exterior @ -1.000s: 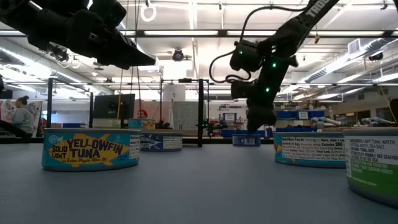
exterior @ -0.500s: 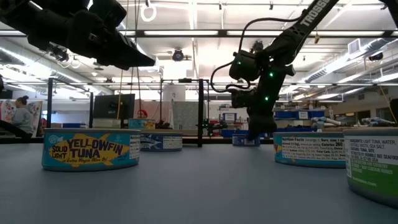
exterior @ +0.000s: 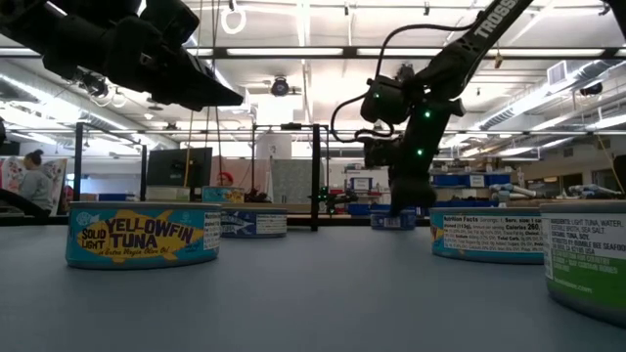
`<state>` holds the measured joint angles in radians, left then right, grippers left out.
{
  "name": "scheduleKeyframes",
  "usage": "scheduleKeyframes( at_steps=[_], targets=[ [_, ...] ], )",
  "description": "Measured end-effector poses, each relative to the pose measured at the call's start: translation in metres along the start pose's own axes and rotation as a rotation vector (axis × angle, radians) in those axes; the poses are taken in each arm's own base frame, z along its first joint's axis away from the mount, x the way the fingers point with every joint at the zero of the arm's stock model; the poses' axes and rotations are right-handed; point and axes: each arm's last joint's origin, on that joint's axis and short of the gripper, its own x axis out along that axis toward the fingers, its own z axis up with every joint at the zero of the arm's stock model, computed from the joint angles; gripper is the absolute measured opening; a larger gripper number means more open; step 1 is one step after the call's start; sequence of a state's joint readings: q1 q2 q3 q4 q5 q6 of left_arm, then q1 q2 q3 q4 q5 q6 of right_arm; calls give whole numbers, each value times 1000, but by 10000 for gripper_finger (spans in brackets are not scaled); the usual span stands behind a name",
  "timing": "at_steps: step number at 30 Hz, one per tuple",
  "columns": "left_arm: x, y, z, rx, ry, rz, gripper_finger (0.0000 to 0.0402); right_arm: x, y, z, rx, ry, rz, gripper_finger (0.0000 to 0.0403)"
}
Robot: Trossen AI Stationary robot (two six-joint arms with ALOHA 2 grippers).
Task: Stack canned seafood by type on shelf
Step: Put the blue tuna can on the shelf
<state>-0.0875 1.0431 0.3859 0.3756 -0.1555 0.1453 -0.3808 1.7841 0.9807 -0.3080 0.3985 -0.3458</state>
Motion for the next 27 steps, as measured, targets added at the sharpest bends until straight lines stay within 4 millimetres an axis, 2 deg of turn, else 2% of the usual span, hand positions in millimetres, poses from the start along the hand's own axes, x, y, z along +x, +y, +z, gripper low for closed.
scheduleKeyframes(
  at_steps=[9,19,27],
  targets=[
    [0,0,0,2,1,0,1,-32,29,4,70,-35,161,5],
    [0,-5,0,14,-12,-134,14,-67,93,15,100,-118,320,3],
    [5,-22,-6,145,16,-200,16,-94,133,23,147,-244,405,3]
  ],
)
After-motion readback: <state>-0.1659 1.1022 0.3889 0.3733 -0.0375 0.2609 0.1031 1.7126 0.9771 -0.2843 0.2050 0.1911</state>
